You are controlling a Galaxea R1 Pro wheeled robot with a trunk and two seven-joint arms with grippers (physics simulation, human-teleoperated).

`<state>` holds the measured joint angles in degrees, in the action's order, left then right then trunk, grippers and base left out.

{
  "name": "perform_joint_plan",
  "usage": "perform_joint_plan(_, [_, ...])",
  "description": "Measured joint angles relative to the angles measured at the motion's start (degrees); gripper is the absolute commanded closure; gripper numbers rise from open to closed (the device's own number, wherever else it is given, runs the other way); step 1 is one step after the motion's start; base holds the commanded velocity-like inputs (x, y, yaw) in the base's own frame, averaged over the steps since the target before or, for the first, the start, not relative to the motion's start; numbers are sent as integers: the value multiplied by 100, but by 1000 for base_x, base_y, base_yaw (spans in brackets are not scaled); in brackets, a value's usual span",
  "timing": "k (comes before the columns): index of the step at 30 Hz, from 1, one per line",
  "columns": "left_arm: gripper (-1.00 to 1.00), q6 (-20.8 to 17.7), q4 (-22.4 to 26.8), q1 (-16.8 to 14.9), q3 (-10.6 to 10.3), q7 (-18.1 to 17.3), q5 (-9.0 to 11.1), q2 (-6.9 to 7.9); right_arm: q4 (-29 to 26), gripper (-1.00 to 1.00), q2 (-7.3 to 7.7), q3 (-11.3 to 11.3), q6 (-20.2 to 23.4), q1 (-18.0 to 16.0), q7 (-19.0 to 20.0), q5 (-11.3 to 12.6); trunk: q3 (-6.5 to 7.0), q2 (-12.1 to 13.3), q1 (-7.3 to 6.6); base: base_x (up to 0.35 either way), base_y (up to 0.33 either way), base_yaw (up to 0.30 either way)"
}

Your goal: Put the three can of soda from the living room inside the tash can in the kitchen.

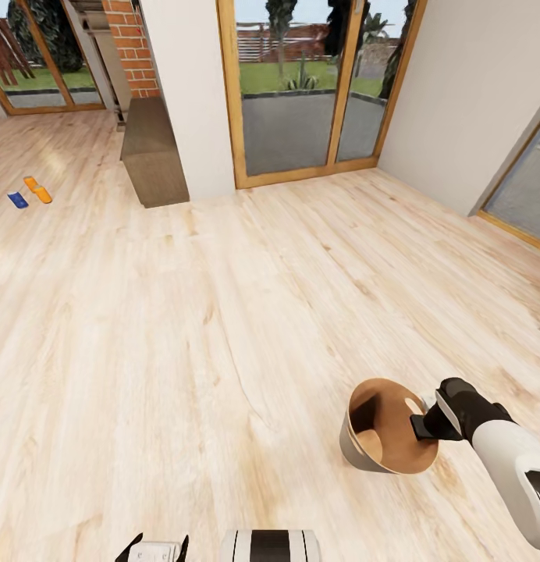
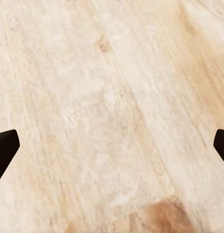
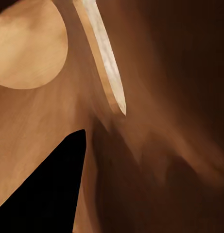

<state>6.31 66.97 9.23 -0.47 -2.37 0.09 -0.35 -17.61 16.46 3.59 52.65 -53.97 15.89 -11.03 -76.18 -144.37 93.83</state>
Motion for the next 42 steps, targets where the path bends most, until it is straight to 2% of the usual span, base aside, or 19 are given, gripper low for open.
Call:
perform_joint_plan(6, [-100,-1,0,0,-2,0,0,0,-26,100,-2,-7,-4,15,-2,-16,0,0,0,0,0,0])
perform_joint_plan(15, [-100,-72,-15,-1,-33,0,0,0,169,100,-11,32,9,24,27,43,198,13,-22,0,0,0])
perform_joint_plan(20, [-100,-76,-10,0,-39,0,0,0,170,100,-12,-37,6,26,31,74,309,19,-35,0,0,0])
perform_joint_plan(27, [-100,-89,-2,0,-41,-18,0,0,196,100,-58,-180,-24,96,5,-167,463,29,-53,0,0,0])
perform_joint_plan(30, [-100,-93,-9,-1,-41,-22,0,0,200,100,-74,-176,-11,135,13,-60,530,33,-60,0,0,0])
perform_joint_plan(35, [-100,-97,-17,-5,-40,-24,-4,0,197,100,-93,-185,-21,146,10,-128,641,39,-73,0,0,0])
perform_joint_plan(42, [-100,-109,-22,-12,-33,-26,-6,0,197,100,-110,-188,-26,151,11,-104,796,49,-91,0,0,0])
